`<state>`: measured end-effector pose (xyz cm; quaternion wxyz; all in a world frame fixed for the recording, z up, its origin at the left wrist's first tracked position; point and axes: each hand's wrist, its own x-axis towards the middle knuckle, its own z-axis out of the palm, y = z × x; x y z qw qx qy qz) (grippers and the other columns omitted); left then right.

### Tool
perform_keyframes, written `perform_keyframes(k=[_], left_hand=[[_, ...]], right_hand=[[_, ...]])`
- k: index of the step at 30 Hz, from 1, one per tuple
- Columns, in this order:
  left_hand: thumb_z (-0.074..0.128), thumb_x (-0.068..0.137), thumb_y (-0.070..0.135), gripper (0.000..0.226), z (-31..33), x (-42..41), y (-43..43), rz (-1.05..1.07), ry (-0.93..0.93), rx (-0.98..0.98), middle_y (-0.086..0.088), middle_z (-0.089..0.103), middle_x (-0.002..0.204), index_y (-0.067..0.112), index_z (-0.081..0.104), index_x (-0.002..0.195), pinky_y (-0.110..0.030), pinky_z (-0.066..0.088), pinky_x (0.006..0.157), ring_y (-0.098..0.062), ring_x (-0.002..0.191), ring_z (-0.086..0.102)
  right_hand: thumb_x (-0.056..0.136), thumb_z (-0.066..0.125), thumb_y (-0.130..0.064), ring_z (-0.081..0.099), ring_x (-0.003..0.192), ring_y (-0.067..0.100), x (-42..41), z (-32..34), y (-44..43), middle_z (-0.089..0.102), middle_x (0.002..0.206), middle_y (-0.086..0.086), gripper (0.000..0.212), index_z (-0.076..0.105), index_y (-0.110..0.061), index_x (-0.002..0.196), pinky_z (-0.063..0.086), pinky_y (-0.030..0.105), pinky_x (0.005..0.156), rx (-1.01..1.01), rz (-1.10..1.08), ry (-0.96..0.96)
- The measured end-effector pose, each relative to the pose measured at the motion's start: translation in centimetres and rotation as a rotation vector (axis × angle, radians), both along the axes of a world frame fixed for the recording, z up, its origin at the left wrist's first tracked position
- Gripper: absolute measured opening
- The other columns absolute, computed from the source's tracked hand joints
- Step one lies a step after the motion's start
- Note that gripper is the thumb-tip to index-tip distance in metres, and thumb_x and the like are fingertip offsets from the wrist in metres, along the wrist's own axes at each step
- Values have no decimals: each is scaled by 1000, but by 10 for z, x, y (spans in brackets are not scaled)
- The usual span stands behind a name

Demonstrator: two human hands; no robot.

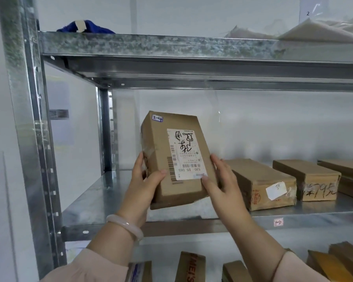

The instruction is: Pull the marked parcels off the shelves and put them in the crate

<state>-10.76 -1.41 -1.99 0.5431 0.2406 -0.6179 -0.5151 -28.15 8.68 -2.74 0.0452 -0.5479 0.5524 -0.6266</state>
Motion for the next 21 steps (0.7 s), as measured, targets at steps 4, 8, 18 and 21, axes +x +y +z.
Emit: perform_keyframes(k=[4,8,18,21], left_hand=[[69,63,57,83,1,-3,-5,18,-32,-9,7,51,139,59,32,138,-43,49,99,-15,116,60],[58,85,49,50,0,-1,-7,122,-119,-59,14,56,131,70,38,126,-29,53,89,-6,107,63],[70,77,54,63,12,17,-21,157,-399,-113,10,44,145,54,41,133,-44,42,107,-16,129,46],[67,72,66,72,15,17,-28,116,-446,-37,7,45,145,50,39,137,-47,49,98,-22,123,52]], right_hand=[[93,59,-31,47,109,-22,-2,-1,-2,54,115,-44,55,36,-54,137,37,-5,75,51,150,-115],[92,60,-34,46,106,-25,1,-2,-6,52,117,-42,53,39,-45,140,39,-3,78,36,116,-103],[88,58,-50,59,93,-14,8,5,-30,56,126,-19,53,45,-41,138,48,9,69,156,94,-16],[84,54,-61,62,90,-5,9,8,-36,60,121,-18,49,47,-47,131,51,22,75,222,24,19]])
